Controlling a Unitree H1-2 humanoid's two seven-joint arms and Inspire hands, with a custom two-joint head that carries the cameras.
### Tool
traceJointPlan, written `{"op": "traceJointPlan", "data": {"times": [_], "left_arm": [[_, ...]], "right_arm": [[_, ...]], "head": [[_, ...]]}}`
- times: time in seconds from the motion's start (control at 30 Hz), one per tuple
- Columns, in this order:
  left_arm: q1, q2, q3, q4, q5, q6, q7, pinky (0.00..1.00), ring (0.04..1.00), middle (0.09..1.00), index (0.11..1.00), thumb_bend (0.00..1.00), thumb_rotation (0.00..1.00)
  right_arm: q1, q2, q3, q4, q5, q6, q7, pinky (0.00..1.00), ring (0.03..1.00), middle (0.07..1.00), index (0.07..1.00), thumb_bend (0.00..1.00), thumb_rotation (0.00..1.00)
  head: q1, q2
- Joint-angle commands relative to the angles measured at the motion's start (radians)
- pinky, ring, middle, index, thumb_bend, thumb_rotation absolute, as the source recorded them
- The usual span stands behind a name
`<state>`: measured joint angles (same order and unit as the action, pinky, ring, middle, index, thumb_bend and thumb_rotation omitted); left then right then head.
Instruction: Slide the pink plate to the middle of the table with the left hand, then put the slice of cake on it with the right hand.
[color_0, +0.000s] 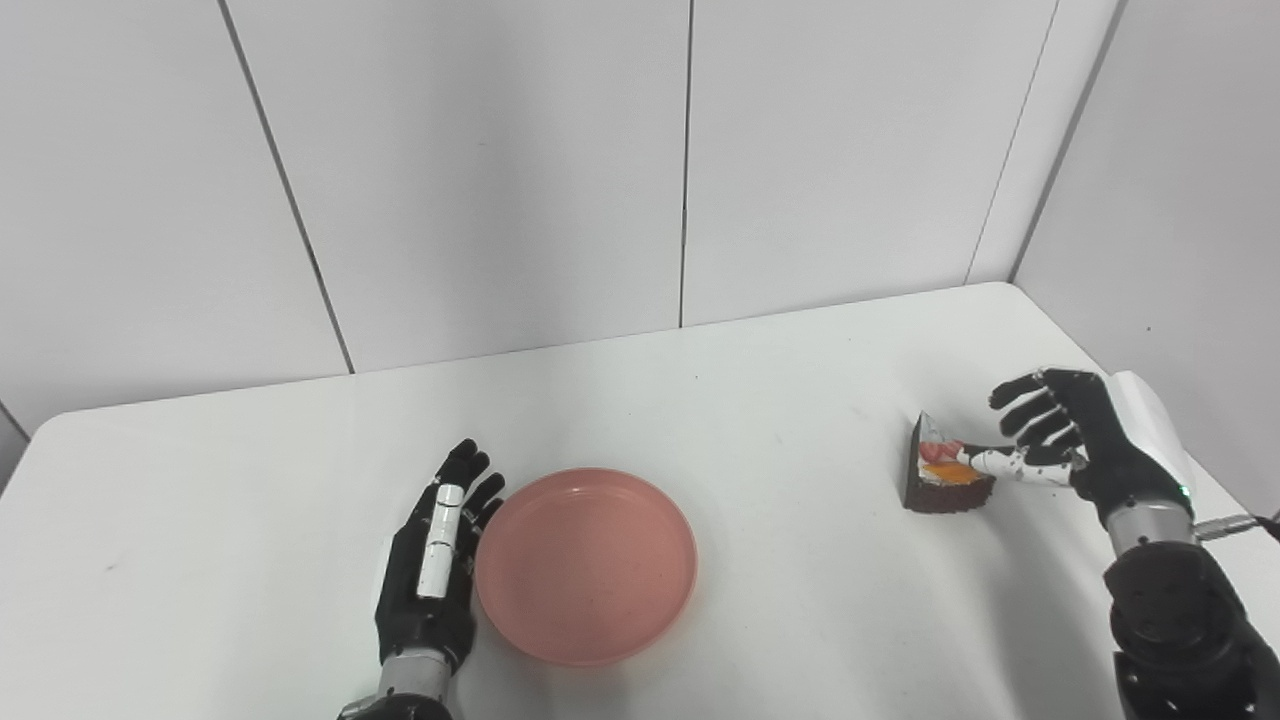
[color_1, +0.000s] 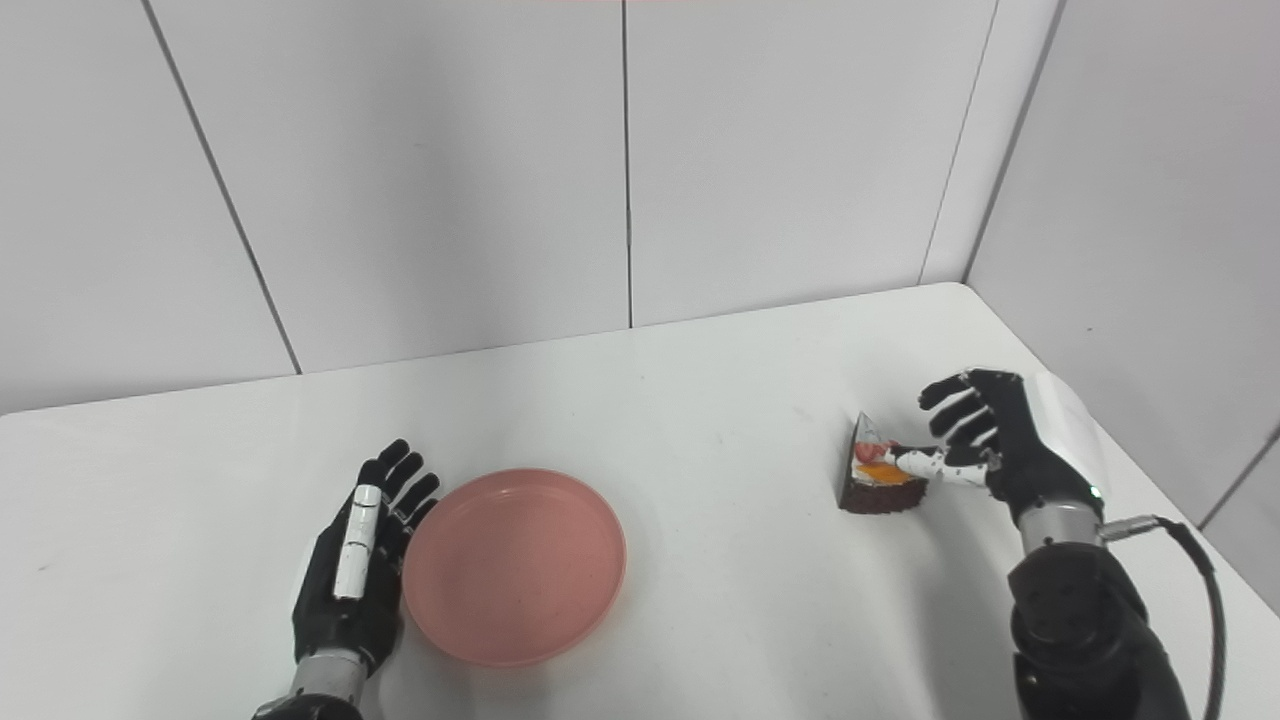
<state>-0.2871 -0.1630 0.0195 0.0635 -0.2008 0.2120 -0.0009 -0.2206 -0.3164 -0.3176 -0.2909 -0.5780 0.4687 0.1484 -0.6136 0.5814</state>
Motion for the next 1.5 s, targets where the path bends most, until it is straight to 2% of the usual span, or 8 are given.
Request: {"op": "traceJointPlan", "data": {"times": [0.0, 0.27, 0.37, 0.43, 0.47, 0.6, 1.03, 1.47], "left_arm": [[0.012, -0.009, -0.007, -0.008, 0.004, 0.017, 0.003, 0.88, 0.861, 0.888, 0.815, 0.81, 0.7], [0.017, -0.008, -0.005, -0.008, -0.005, 0.019, 0.0, 0.88, 0.863, 0.895, 0.809, 0.8, 0.69], [0.018, -0.007, -0.003, -0.006, -0.009, 0.021, -0.002, 0.89, 0.866, 0.9, 0.807, 0.8, 0.69], [0.019, -0.007, -0.004, -0.008, -0.009, 0.023, -0.002, 0.88, 0.867, 0.901, 0.805, 0.8, 0.69], [0.019, -0.007, -0.004, -0.007, -0.01, 0.023, -0.003, 0.88, 0.868, 0.904, 0.805, 0.8, 0.69], [0.02, -0.008, -0.003, -0.007, -0.012, 0.021, -0.004, 0.89, 0.866, 0.902, 0.803, 0.79, 0.69], [0.027, -0.011, -0.005, -0.018, -0.01, 0.031, 0.001, 0.88, 0.862, 0.899, 0.786, 0.78, 0.69], [0.026, -0.007, -0.008, -0.012, -0.009, 0.028, -0.004, 0.88, 0.865, 0.898, 0.783, 0.79, 0.7]], "right_arm": [[-0.032, -0.008, -0.016, -0.033, -0.003, 0.001, 0.003, 0.33, 0.394, 0.449, 0.51, 0.52, 0.0], [-0.004, -0.06, 0.06, -0.003, -0.021, -0.089, -0.085, 0.26, 0.327, 0.409, 0.516, 0.52, 0.01], [0.014, -0.09, 0.098, 0.018, -0.053, -0.159, -0.144, 0.34, 0.423, 0.442, 0.521, 0.52, 0.01], [0.019, -0.116, 0.134, 0.029, -0.103, -0.182, -0.169, 0.41, 0.497, 0.573, 0.504, 0.52, 0.13], [0.021, -0.13, 0.152, 0.033, -0.13, -0.186, -0.174, 0.48, 0.569, 0.65, 0.631, 0.73, 0.33], [0.013, -0.178, 0.221, 0.033, -0.208, -0.158, -0.141, 0.62, 0.723, 0.784, 0.769, 0.95, 0.52], [-0.031, -0.205, 0.317, 0.072, -0.333, -0.077, -0.015, 0.87, 0.936, 0.927, 0.863, 1.0, 0.62], [-0.059, -0.207, 0.348, 0.121, -0.355, -0.078, 0.021, 0.83, 0.918, 0.919, 0.854, 1.0, 0.63]], "head": [[0.001, 0.002], [0.002, 0.002], [0.002, 0.002], [0.002, 0.002], [0.002, 0.002], [0.002, 0.002], [0.008, 0.002], [0.013, 0.004]]}}
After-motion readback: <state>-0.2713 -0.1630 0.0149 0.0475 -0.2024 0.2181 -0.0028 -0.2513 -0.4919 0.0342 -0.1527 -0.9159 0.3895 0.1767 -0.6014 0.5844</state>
